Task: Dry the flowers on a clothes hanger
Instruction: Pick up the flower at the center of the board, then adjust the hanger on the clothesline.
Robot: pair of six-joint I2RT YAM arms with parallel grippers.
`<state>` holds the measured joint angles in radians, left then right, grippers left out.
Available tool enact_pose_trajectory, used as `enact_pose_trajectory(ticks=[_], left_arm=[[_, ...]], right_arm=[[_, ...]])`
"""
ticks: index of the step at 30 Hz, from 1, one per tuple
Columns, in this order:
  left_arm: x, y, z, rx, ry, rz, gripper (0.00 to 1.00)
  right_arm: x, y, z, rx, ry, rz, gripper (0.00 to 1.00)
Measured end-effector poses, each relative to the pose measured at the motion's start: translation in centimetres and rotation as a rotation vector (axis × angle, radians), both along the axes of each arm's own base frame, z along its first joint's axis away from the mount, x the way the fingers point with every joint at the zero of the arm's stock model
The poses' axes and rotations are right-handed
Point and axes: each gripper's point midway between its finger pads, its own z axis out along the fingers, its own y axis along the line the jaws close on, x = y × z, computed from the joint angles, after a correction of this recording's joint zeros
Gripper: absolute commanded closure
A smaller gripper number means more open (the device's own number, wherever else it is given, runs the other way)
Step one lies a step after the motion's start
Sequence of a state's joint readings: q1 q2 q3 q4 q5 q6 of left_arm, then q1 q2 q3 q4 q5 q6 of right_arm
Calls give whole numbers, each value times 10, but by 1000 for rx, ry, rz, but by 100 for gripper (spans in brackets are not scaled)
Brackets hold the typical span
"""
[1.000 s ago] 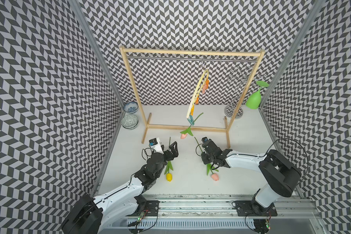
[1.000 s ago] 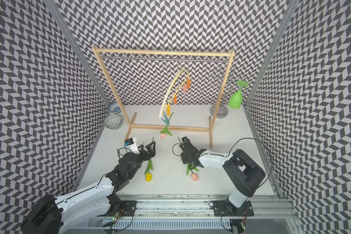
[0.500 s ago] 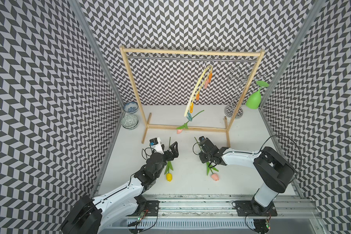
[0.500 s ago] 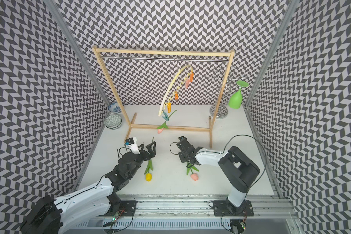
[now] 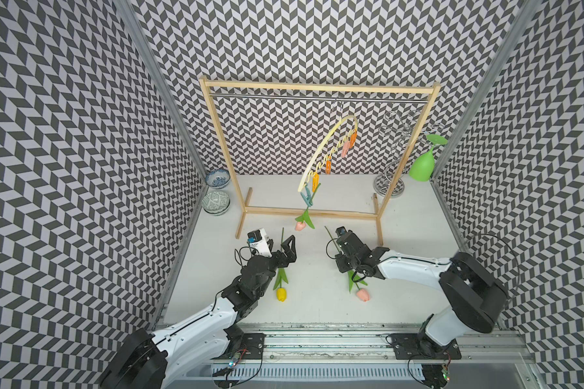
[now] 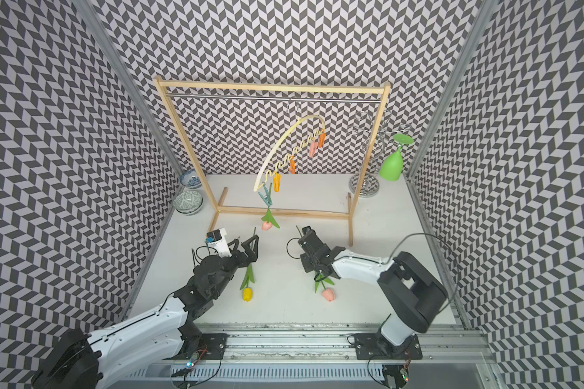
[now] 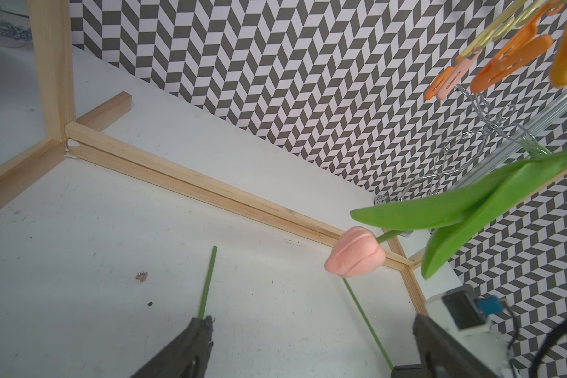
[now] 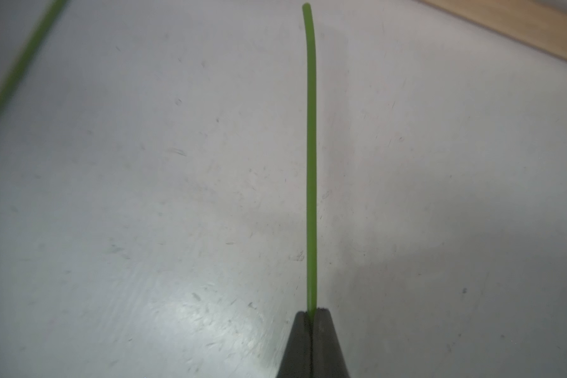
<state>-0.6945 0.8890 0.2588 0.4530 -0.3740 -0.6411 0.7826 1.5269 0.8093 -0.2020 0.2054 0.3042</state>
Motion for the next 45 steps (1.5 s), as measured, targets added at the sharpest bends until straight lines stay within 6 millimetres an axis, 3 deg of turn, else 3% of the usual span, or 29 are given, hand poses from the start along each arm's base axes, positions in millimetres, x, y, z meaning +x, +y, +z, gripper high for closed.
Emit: enact_pose_trajectory(ticks=[6, 9, 15, 21, 25, 28, 35, 45], left_arm=[[-2, 11, 4, -16, -21, 47, 0], [-3, 18, 4, -24, -24, 79, 0], [-3, 28, 4, -40, -24, 131, 0], [-2, 34, 4, -48, -24, 164, 0], [-2, 34, 3, -47, -20, 166, 0], [-2, 34, 3, -47, -20, 166, 0], [-2, 34, 1, -36, -14, 166, 0], [-2, 32, 0, -23, -14, 156, 0]], right_arm=[[-7, 16, 122, 325, -210, 59, 100], [-20, 21, 153, 443, -249, 107, 100], [-43, 31, 147, 514, -172, 194, 100], [-75, 54, 148, 573, -102, 312, 100], [-85, 66, 147, 585, -67, 343, 100], [-76, 79, 153, 595, -50, 334, 100], [-39, 109, 192, 658, -89, 256, 100], [-23, 94, 191, 665, -125, 113, 100]])
